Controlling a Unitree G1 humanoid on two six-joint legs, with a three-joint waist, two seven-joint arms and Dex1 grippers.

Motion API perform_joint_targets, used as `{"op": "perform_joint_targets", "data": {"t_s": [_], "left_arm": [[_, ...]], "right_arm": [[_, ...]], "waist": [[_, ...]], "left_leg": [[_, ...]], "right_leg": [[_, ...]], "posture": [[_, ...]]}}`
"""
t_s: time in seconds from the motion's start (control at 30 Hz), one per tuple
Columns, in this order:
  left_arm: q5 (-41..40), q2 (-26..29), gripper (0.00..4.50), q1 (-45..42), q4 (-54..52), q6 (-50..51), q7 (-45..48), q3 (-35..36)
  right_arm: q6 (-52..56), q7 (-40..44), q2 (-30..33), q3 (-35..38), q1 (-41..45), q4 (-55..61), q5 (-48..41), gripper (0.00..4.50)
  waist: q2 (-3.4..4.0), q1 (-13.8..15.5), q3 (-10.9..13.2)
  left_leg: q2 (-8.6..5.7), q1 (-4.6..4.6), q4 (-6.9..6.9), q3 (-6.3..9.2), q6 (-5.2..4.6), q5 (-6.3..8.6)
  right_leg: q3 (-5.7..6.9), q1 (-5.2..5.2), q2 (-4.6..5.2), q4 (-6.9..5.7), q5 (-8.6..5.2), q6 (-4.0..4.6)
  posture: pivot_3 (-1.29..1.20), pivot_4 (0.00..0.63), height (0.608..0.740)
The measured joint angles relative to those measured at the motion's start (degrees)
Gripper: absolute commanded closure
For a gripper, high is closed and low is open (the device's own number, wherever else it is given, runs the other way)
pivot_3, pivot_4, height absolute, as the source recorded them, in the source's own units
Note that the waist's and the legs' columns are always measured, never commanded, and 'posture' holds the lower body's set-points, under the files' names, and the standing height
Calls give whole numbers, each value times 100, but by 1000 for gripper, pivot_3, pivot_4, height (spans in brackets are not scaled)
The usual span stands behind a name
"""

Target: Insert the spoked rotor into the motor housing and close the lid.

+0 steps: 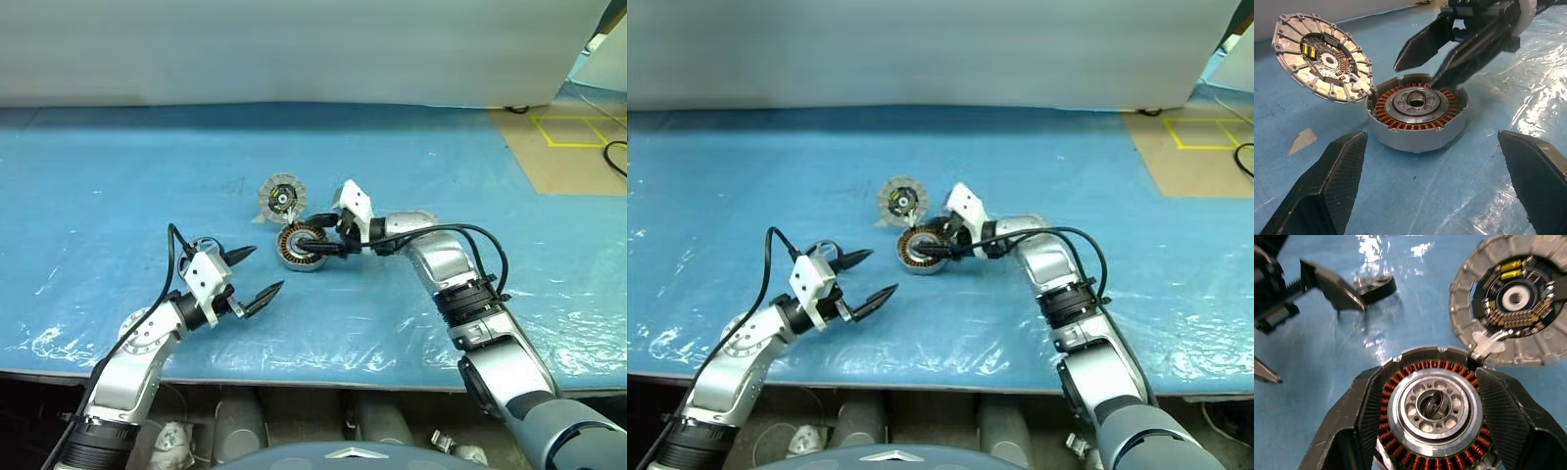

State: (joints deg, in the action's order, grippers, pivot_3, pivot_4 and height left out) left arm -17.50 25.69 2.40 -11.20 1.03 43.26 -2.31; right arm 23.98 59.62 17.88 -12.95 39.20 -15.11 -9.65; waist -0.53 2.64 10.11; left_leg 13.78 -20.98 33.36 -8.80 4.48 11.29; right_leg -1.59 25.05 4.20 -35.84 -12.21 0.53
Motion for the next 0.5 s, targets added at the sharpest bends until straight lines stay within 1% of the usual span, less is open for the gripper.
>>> {"op": "perform_joint_targets", "data": {"t_s": [0.1,0.17,0.33,0.5], "left_arm": [[2,-1,0,-16,30,0,1,0],[4,-2,0,-40,56,0,2,-2],[8,-2,0,-49,67,0,1,-2],[14,-1,0,-48,67,1,-1,-2]], "right_arm": [[-6,-81,-13,102,4,0,-64,2069],[-140,-226,-52,73,4,-2,17,2797],[-491,-530,-202,-87,3,-84,298,4454],[-553,-680,-267,-335,1,-155,517,4487]], "waist": [[0,-5,0],[0,-11,0],[0,-10,0],[0,-6,0]], "left_leg": [[0,1,0,0,0,0],[0,1,0,0,0,0],[0,-1,0,0,1,0],[0,-1,0,0,1,0]], "right_leg": [[0,0,0,-1,0,0],[0,1,0,-1,0,0],[0,1,0,1,0,0],[1,1,0,2,0,0]], "posture": [[0,150,740],[0,150,740],[0,150,740],[0,150,740]]}}
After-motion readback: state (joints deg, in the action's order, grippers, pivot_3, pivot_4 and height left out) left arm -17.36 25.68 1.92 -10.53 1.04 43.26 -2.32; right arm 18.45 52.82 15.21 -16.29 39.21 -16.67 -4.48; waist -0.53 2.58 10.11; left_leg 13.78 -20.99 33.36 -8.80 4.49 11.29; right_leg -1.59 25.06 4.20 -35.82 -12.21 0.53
